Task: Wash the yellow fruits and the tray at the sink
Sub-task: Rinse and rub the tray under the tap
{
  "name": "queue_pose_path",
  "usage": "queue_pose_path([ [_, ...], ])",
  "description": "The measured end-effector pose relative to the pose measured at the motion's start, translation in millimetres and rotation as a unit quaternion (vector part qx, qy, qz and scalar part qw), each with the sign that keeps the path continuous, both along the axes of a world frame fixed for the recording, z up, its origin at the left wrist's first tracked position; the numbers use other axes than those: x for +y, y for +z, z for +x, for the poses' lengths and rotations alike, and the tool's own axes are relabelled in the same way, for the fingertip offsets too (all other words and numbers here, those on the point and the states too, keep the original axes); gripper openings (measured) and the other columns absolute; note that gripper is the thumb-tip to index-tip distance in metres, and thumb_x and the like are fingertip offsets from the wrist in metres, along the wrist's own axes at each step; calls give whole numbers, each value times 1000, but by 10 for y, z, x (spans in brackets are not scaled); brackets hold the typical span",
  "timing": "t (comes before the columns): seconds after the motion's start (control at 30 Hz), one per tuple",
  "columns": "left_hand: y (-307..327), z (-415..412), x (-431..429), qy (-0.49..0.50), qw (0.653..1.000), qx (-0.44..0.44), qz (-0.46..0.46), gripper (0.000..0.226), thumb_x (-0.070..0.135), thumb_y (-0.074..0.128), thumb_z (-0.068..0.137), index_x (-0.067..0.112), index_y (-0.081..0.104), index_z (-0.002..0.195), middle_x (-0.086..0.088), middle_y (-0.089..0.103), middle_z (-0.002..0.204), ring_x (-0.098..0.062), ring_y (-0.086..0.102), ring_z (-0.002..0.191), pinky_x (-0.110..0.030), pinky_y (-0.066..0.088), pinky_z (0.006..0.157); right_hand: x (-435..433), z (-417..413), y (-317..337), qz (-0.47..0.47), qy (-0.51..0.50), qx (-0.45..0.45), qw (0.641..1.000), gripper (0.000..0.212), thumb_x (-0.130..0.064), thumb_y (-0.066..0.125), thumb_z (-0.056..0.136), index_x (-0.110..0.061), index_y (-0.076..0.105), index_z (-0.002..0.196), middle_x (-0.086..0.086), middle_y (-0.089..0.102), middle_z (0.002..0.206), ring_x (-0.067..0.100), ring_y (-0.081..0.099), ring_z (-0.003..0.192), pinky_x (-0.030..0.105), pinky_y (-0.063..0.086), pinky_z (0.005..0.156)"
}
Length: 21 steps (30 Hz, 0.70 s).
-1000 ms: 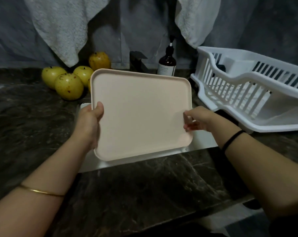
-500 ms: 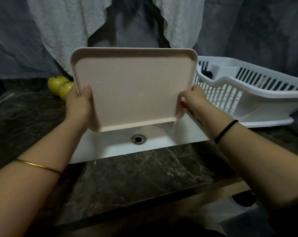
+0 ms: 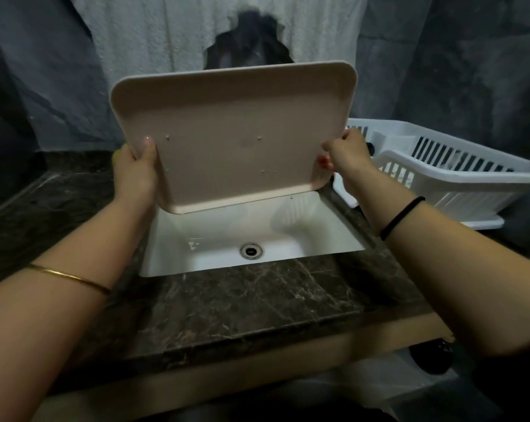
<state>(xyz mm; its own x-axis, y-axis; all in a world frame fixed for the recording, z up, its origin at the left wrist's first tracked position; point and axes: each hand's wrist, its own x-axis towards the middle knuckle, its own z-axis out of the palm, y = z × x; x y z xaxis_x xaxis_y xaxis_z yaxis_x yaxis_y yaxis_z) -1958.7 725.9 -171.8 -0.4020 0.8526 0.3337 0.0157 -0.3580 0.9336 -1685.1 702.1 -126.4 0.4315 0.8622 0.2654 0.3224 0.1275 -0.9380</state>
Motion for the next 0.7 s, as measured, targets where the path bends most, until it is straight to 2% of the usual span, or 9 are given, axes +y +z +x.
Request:
queue_pose_path([
  [0.1, -33, 8, -79, -2, 1000, -8, -12, 27, 28, 42, 102, 13, 54, 119, 2, 59, 113, -11, 58, 100, -19, 48, 78, 42, -35, -121, 6, -28, 12, 1000, 15, -12, 45, 93, -10, 52, 105, 2, 60, 85, 21, 62, 77, 46, 55, 86],
  [0.2, -280, 4, -122, -22, 999, 7, -26, 32, 28, 42, 101, 11, 54, 126, -6, 61, 121, -19, 59, 109, -31, 48, 93, 130, 18, -395, -37, -41, -33, 998, 30, -25, 48, 87, -10, 54, 113, 9, 65, 98, 26, 65, 86, 47, 54, 84],
  [0.23, -388, -5, -124, -33, 998, 20, -44, 32, 27, 43, 101, 11, 55, 126, -7, 62, 120, -21, 59, 110, -35, 47, 95, 155, 57, -504, -83, -27, -50, 995, 33, -22, 49, 83, -9, 55, 113, 12, 65, 101, 30, 64, 90, 46, 55, 84],
  [0.33, -637, -31, -74, -34, 990, 72, -116, 33, 27, 44, 100, 11, 56, 127, -8, 62, 118, -26, 59, 110, -38, 47, 94, 218, 160, -730, -184, 10, -46, 982, 17, -1, 48, 81, -3, 54, 96, 19, 62, 90, 38, 66, 86, 51, 57, 78],
  [0.4, -670, -24, -12, -40, 987, 84, -130, 35, 29, 44, 100, 11, 54, 129, -7, 61, 119, -25, 58, 110, -37, 46, 91, 292, 214, -769, -171, 10, -59, 984, 20, -3, 49, 78, -3, 55, 96, 18, 63, 89, 36, 66, 83, 51, 58, 75],
  [0.47, -683, 48, 132, -35, 987, 70, -137, 36, 32, 42, 101, 15, 51, 131, -3, 58, 118, -22, 55, 108, -39, 46, 91, 421, 270, -802, -158, 16, -73, 985, 33, -10, 50, 72, -6, 57, 104, 14, 64, 92, 34, 66, 84, 49, 58, 76],
  [0.57, -751, 243, 354, 57, 984, 21, -169, 38, 33, 41, 95, 19, 52, 128, -2, 58, 122, -23, 55, 109, -40, 44, 98, 555, 296, -877, -170, 20, -98, 980, 41, -22, 46, 68, -12, 53, 107, 15, 65, 98, 36, 66, 86, 50, 56, 79],
  [0.63, -857, 362, 607, 146, 966, -39, -211, 48, 32, 39, 85, 15, 55, 127, -8, 60, 124, -31, 56, 113, -40, 44, 100, 658, 363, -940, -178, 8, -123, 976, 31, -25, 46, 72, -14, 50, 101, 16, 65, 104, 38, 64, 92, 45, 54, 84],
  [0.7, -952, 435, 802, 210, 941, -100, -246, 47, 34, 36, 90, 12, 54, 128, -10, 58, 127, -32, 54, 116, -37, 42, 102, 743, 397, -986, -177, -13, -160, 971, 13, -23, 47, 79, -17, 47, 90, 15, 65, 106, 36, 62, 97, 35, 48, 82],
])
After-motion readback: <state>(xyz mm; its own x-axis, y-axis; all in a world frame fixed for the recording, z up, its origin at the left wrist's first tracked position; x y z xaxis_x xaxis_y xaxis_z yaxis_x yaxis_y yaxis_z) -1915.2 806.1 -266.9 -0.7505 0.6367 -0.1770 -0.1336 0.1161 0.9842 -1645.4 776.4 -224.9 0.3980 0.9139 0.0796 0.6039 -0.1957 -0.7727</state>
